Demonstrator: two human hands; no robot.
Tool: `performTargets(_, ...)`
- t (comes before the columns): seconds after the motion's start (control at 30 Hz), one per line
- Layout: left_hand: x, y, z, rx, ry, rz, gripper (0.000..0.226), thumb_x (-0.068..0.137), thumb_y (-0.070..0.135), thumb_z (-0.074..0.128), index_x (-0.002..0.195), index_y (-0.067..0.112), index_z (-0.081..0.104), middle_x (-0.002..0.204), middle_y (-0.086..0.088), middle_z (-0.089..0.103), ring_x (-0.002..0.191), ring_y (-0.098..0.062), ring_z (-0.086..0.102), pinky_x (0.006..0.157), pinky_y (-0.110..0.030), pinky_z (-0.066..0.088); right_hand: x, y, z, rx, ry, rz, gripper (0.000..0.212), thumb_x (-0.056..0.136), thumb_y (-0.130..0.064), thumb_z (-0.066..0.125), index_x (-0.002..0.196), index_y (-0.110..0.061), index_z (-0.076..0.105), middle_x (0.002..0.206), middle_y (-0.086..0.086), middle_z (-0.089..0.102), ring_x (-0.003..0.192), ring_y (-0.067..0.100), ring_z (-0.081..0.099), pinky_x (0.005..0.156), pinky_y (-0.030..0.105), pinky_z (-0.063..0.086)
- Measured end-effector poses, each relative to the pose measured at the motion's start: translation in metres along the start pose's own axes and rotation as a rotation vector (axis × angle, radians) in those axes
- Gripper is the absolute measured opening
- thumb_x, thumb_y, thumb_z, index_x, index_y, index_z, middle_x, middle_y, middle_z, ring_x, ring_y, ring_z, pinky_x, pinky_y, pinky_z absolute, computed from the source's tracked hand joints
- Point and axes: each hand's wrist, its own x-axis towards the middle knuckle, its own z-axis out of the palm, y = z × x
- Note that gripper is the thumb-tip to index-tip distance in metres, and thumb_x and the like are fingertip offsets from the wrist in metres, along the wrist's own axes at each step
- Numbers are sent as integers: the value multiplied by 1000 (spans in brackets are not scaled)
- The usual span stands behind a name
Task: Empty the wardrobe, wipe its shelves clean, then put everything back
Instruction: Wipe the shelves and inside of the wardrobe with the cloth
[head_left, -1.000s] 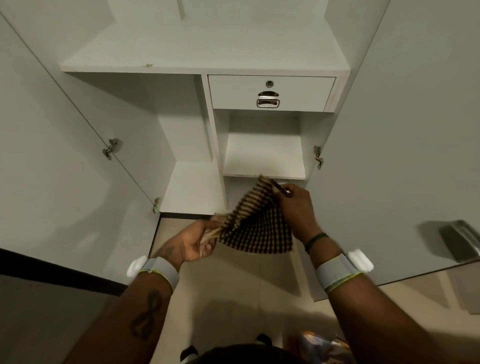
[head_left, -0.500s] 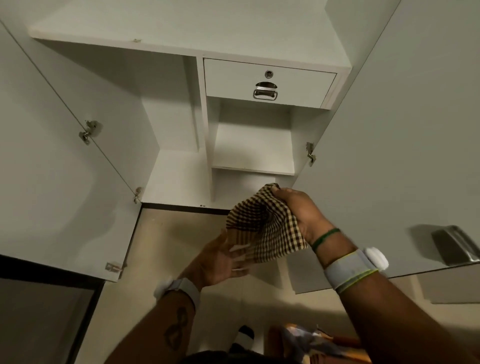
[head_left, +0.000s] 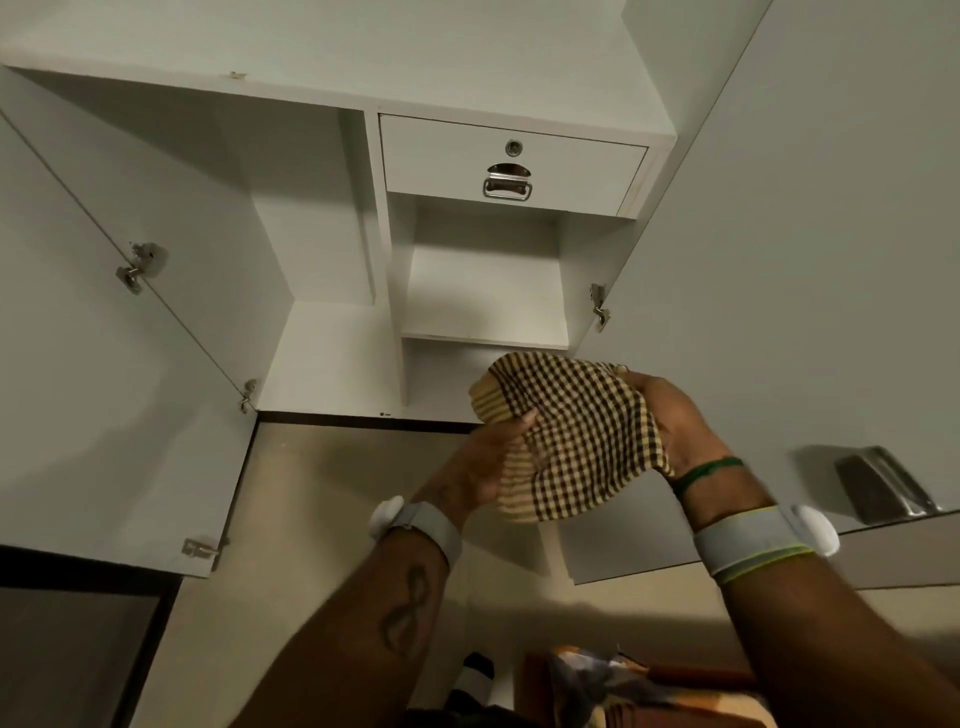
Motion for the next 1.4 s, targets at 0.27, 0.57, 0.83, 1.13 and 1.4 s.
performTargets(0.27,-44,34,-46,142,135,-59,29,88,17,73,113,4,71,110,-15,73,95,-28,72,80,-38,60,34,40,-26,-62,-50,-8,23,97,-17,64,114,-2,68,112,17,71,101,30,67,94,45,56)
performTargets(0.57,-65,64,-60,88,469,47,28,105,7,46,89,-2,66,73,-14,71,56,-19,70,50,-24,57,46,49,-9,-216,-212,55,31,91,15,57,121,12,62,110,24,70,91,28,70,79,34,62)
performTargets(0.83,-75,90,-51,19,528,93,27,107,7,39,92,-1,59,61,-9,67,48,-16,66,43,-20,51,44,14,11,-121,-282,70,31,95,13,46,119,5,62,105,20,69,90,26,68,67,31,63)
performTargets(1.13,-86,75,-44,153,467,-16,14,89,-2,56,90,1,70,87,-16,73,72,-27,71,65,-33,61,47,29,2,-135,-238,157,35,98,9,41,127,5,60,105,19,70,91,26,67,81,34,58)
performTargets(1.4,-102,114,-23,108,259,210,16,99,8,54,104,7,69,91,-16,73,76,-25,71,71,-35,61,20,-23,16,-53,-410,36,31,98,9,43,118,0,64,103,16,70,83,22,71,67,29,62)
